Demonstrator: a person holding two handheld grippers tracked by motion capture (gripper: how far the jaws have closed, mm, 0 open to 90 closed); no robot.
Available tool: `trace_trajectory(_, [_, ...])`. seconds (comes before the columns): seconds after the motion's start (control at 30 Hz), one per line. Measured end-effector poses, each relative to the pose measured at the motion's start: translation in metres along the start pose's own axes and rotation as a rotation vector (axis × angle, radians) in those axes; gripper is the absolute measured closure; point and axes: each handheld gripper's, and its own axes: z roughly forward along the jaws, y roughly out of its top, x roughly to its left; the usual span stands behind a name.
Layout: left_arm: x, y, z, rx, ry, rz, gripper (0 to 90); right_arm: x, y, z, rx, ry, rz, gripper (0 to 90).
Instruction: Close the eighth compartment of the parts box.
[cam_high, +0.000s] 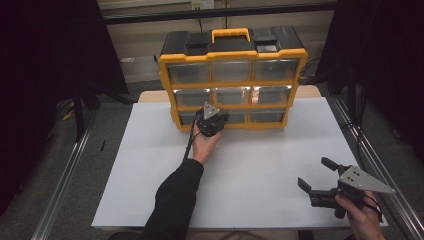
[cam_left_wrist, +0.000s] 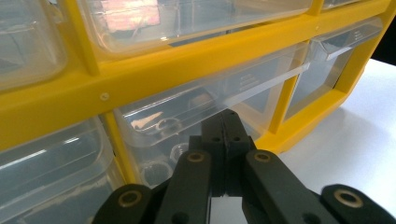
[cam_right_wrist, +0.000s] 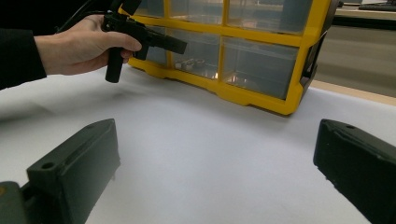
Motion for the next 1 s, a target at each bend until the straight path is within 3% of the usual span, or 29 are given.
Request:
trace_trajectory(0.03, [0.001,0.0,-0.001,0.011,-0.003,0.018,90.0,0.0,0.0,0.0,-0.002,0.0,0.001,0.1])
trace_trajectory(0.1, [0.0,0.0,0.0,-0.001,-0.003,0.0,90.0,-0.001,-0.001,0.0,0.0,0.002,0.006,0.1])
trace_trajectory(0.17, [0.001,-0.001,-0.002,0.024,-0.001,0.022,90.0,-0.003,-0.001,0.0,0.0,0.0,0.006,0.1])
trace_trajectory(0.33, [0.002,-0.004,-0.009,0.017,-0.027,0.011,90.0,-0.004,-0.001,0.002,0.004,0.0,0.011,0.1])
trace_trajectory(0.4, [0.001,-0.003,-0.011,0.004,-0.055,-0.003,90.0,-0.003,-0.001,0.003,0.003,-0.003,0.01,0.1])
trace_trajectory(0.43, [0.002,-0.002,-0.013,0.007,-0.062,0.013,89.5,-0.003,-0.001,0.003,0.003,-0.002,0.011,0.1])
trace_trajectory(0.57, [-0.002,-0.001,-0.021,-0.005,-0.062,0.006,85.2,-0.003,-0.001,0.002,0.0,-0.003,0.005,0.1])
trace_trajectory(0.7, [-0.007,-0.003,-0.029,-0.025,-0.105,0.019,73.2,-0.002,-0.001,0.002,0.001,0.0,0.008,0.1])
trace_trajectory(0.77, [-0.012,-0.004,-0.034,-0.033,-0.081,0.014,67.6,-0.002,0.0,0.002,-0.003,-0.004,0.007,0.1])
trace_trajectory(0.8, [-0.012,-0.004,-0.037,-0.031,-0.102,0.024,63.2,-0.002,0.0,0.001,-0.002,-0.008,0.007,0.1])
trace_trajectory(0.87, [-0.018,-0.003,-0.042,-0.057,-0.087,0.005,48.7,0.0,0.001,0.002,-0.003,-0.003,-0.007,0.1])
trace_trajectory(0.9, [-0.019,-0.002,-0.046,-0.042,-0.055,0.045,43.8,0.001,0.001,0.002,0.0,0.003,-0.01,0.1])
trace_trajectory(0.93, [-0.018,-0.002,-0.048,-0.061,-0.091,0.036,39.9,0.001,0.001,0.002,-0.001,0.0,-0.011,0.1])
trace_trajectory(0.97, [-0.02,-0.001,-0.052,-0.061,-0.066,0.013,35.8,0.001,0.001,0.002,-0.002,0.0,-0.011,0.1])
trace_trajectory(1.0, [-0.018,0.0,-0.056,-0.051,-0.069,0.039,31.8,0.001,0.001,0.002,0.001,-0.003,-0.01,0.1])
